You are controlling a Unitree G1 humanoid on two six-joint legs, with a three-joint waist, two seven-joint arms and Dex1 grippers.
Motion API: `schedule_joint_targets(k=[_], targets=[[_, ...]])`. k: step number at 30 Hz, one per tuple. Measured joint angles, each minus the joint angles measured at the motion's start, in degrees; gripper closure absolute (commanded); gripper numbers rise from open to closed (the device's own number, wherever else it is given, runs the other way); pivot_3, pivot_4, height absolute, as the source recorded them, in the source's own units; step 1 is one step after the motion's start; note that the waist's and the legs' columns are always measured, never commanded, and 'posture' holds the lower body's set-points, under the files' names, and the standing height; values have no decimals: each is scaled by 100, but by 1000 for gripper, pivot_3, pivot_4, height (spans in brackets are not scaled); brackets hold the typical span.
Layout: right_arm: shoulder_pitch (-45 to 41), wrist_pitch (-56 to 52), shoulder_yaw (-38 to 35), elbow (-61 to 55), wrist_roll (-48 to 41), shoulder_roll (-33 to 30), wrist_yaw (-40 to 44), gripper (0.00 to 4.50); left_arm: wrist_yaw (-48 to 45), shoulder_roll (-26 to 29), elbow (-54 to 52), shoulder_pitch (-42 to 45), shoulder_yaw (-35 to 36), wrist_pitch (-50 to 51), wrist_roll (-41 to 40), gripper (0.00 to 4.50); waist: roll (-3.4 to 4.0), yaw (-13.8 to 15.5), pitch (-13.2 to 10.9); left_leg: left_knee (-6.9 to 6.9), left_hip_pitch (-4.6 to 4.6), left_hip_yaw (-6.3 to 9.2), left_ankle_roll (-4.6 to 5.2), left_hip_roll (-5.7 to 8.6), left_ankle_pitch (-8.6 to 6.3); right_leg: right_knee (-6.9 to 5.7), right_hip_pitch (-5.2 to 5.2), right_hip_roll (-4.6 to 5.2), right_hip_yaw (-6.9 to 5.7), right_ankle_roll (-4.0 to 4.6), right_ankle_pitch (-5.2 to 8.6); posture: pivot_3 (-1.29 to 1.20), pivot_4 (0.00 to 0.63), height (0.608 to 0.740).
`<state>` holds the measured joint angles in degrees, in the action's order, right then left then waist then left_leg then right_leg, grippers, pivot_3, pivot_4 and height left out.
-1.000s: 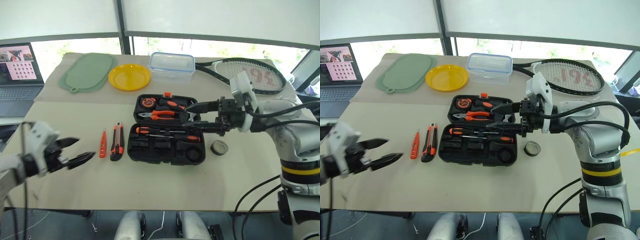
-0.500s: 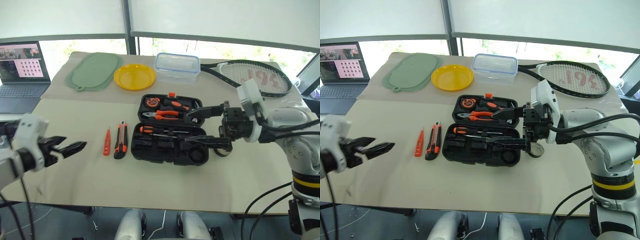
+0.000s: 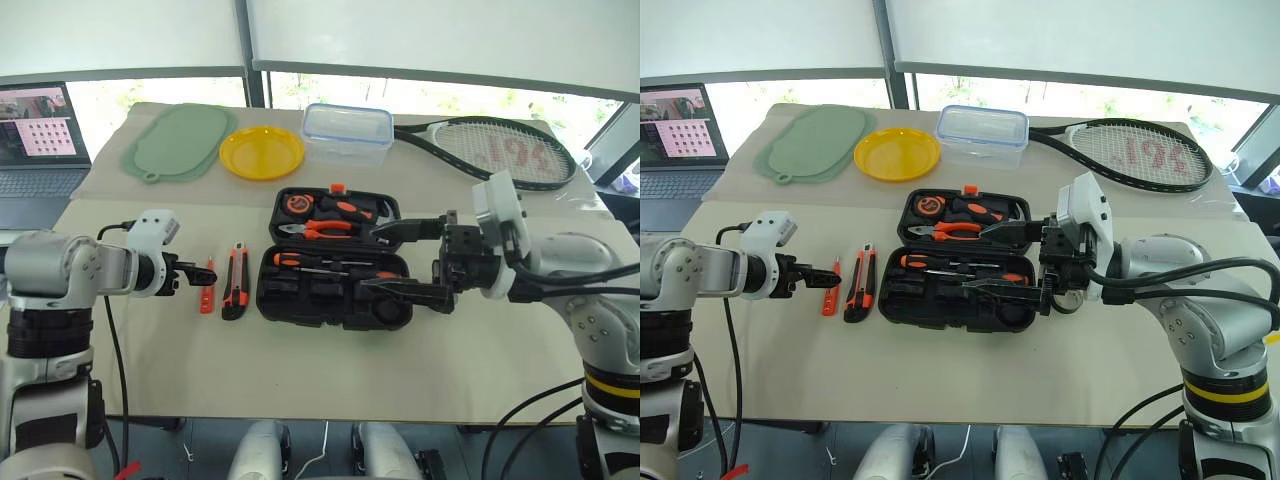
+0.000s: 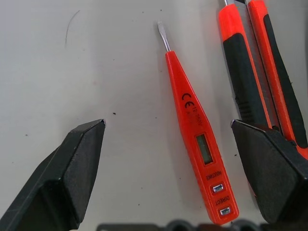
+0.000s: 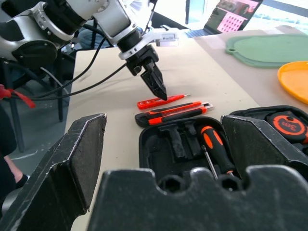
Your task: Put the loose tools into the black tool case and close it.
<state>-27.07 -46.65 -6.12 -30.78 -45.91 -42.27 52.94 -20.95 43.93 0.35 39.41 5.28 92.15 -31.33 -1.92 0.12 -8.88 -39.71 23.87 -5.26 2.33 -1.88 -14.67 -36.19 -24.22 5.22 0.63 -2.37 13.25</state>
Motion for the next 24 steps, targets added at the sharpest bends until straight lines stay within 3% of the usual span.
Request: schedule_joint_targets(k=[5, 8, 18, 24], targets=[[95, 9, -2, -150, -59, 25, -177, 68, -8, -109, 63, 168, -235, -1, 141, 0, 0, 41, 0, -3, 0, 1, 1, 1, 0, -1, 3, 3, 1, -1, 0, 0, 150, 738], [121, 23, -7, -185, -138, 40, -257, 0, 12, -192, 133, 262, -360, -3, 237, 699, 0, 65, 0, -4, -2, 2, 2, 2, 1, -2, 7, 5, 0, -3, 0, 0, 150, 738], [128, 35, -43, -216, -271, -9, -324, 0, -24, -428, 286, 369, -524, -69, 393, 4146, 2, 103, 1, -6, -3, 4, 7, 6, 2, -2, 11, 9, 0, -8, -1, 0, 150, 738], [296, 35, -144, -282, -373, -122, -299, 0, -158, -344, 291, 329, -498, -87, 416, 4165, 2, 74, 1, -5, -3, 3, 7, 4, 2, -2, 9, 8, 2, -8, -1, 0, 150, 738]])
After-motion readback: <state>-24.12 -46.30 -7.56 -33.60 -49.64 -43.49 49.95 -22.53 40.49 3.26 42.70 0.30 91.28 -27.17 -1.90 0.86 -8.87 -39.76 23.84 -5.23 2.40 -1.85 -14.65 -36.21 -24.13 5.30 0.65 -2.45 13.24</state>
